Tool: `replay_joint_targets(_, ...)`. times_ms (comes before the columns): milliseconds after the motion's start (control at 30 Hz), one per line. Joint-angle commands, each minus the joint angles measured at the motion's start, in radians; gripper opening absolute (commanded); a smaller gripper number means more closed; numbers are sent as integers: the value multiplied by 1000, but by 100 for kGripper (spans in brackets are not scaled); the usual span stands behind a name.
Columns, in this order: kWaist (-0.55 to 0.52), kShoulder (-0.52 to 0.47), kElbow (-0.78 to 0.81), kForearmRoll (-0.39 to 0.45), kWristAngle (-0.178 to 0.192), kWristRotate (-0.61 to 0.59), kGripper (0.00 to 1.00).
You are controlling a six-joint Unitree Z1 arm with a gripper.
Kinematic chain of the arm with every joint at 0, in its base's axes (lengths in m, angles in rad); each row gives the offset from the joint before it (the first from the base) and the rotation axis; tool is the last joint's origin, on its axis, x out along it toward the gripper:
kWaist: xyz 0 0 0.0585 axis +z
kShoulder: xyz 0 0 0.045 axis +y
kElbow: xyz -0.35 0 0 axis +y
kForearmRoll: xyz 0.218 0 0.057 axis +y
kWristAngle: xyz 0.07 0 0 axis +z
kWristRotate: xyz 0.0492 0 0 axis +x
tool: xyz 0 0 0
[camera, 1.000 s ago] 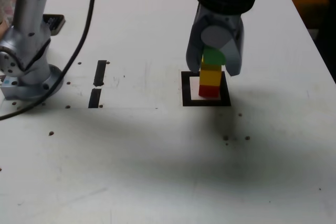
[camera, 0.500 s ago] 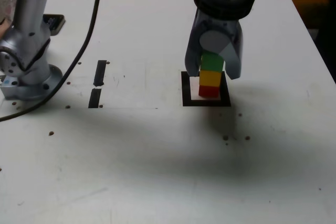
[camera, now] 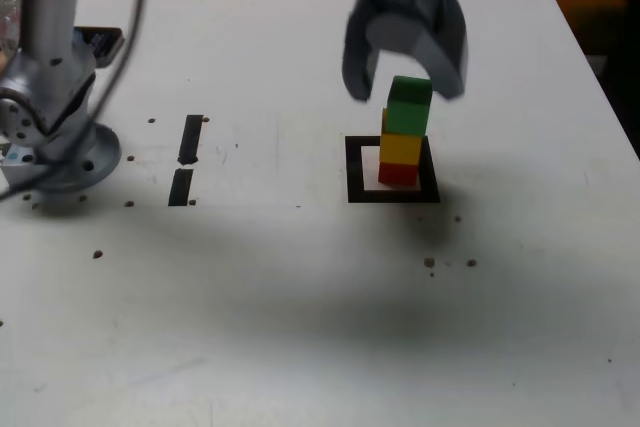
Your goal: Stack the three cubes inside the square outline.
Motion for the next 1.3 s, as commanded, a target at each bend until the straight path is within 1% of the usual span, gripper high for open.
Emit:
replay_joint_targets(0, -1, -21, 8, 4, 14, -3, 76)
replay_joint_targets(33, -1, -25, 10, 4, 17, -4, 76)
replay_joint_targets(133, 1, -61, 40, 8, 40, -17, 76)
replay_joint_targets(233, 10, -84, 78, 7, 50, -32, 76)
replay_joint_targets(400, 42, -119, 181, -23, 50, -64, 76)
replay_joint_targets(500, 57, -134, 228, -45, 44, -78, 76)
replay_joint_targets(667, 99, -197, 399, -154, -1, -132, 78)
replay_joint_targets(900, 138, -224, 514, -225, -63, -136, 79)
replay_joint_targets(1033, 166, -237, 625, -294, -135, -136, 79)
replay_joint_targets(1133, 172, -238, 687, -348, -177, -135, 80)
replay_joint_targets(1200, 175, -240, 723, -387, -199, -134, 81)
replay_joint_targets(1267, 176, -241, 743, -416, -209, -132, 82)
